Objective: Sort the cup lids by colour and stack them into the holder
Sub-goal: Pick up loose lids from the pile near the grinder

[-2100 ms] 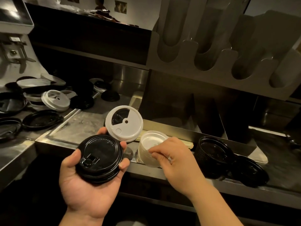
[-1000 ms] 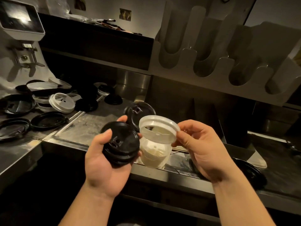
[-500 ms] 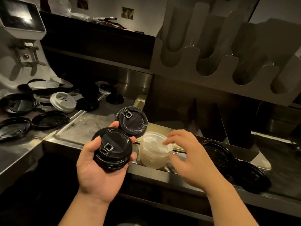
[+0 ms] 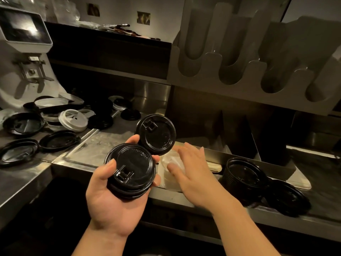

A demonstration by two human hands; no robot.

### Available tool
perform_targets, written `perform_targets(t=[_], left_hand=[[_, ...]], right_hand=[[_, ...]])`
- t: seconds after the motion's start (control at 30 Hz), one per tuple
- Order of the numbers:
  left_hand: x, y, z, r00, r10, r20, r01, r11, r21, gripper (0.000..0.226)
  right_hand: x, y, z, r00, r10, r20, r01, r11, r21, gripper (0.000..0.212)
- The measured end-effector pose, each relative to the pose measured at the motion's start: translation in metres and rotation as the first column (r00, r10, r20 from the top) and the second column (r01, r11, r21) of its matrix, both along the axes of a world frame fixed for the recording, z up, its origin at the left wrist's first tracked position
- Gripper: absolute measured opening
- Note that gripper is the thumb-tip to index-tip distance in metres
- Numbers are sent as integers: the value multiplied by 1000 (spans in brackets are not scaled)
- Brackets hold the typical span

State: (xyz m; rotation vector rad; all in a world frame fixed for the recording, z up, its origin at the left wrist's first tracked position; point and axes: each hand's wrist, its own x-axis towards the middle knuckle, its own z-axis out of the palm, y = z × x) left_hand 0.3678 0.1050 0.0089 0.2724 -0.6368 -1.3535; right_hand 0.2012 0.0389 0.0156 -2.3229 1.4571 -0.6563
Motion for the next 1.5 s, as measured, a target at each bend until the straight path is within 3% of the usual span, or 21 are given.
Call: perform_targets(t=[0.07, 0.13, 0.2, 0.23, 0.3, 0.37, 0.4, 0.47, 0.57, 0.73, 0.8, 0.93, 1.03, 1.1, 1.33, 1.5], left_hand=[[-7, 2, 3, 998, -26, 58, 28, 999, -25, 77], [-17, 5, 7, 985, -50, 163, 61, 996, -60, 83], [-29, 10, 12, 901, 13, 433, 37, 994, -107, 81], [-37, 12, 16, 773, 102, 626, -5, 988, -154, 77], [-56, 13, 26, 399, 296, 868, -26, 950, -312, 75], [-76, 8, 31, 73, 479, 875, 58, 873, -483, 80], [-85, 4, 31, -44, 563, 825, 127, 823, -554, 82], [-104, -5, 28, -171, 659, 732, 242, 749, -617, 86], [-129, -9, 27, -185, 699, 690, 309, 708, -635, 80], [-173, -11, 21, -73, 723, 687, 341, 666, -664, 77], [-192, -13, 19, -45, 732, 680, 341, 651, -678, 79], [-209, -15, 9, 41, 724, 688, 170, 674, -719, 78], [-207, -11, 3, 145, 691, 708, -82, 722, -687, 78], [-210, -8, 0, 155, 691, 706, -170, 723, -670, 78], [-227, 4, -17, 156, 688, 709, -98, 725, -682, 79], [-220, 6, -24, 204, 650, 732, -179, 760, -625, 81]], right_hand=[[-11, 10, 6, 960, -72, 269, 79, 997, -14, 35], [-28, 24, 20, 858, -137, 495, 216, 971, -105, 29], [-47, 38, 38, 772, -127, 622, 255, 959, -120, 33], [-56, 45, 47, 753, -108, 649, 231, 967, -106, 35], [-74, 56, 62, 779, -88, 621, 150, 987, -48, 39], [-91, 63, 68, 833, -73, 549, 92, 996, -6, 47], [-100, 65, 68, 852, -81, 517, 94, 996, 1, 49], [-121, 67, 65, 856, -126, 501, 145, 989, 2, 45], [-158, 64, 54, 812, -158, 562, 190, 982, 2, 38], [-210, 62, 34, 801, -202, 563, 282, 958, -58, 21], [-228, 61, 28, 759, -230, 609, 329, 943, -53, 30], [-269, 55, 14, 636, -332, 697, 449, 893, 16, 25], [-299, 49, -2, 664, -505, 552, 570, 819, 64, 18], [-306, 48, -14, 691, -558, 459, 580, 808, 108, 17], [-285, 49, -38, 831, -488, 269, 488, 870, 69, 27], [-287, 51, -35, 858, -488, 162, 462, 869, 177, 66]])
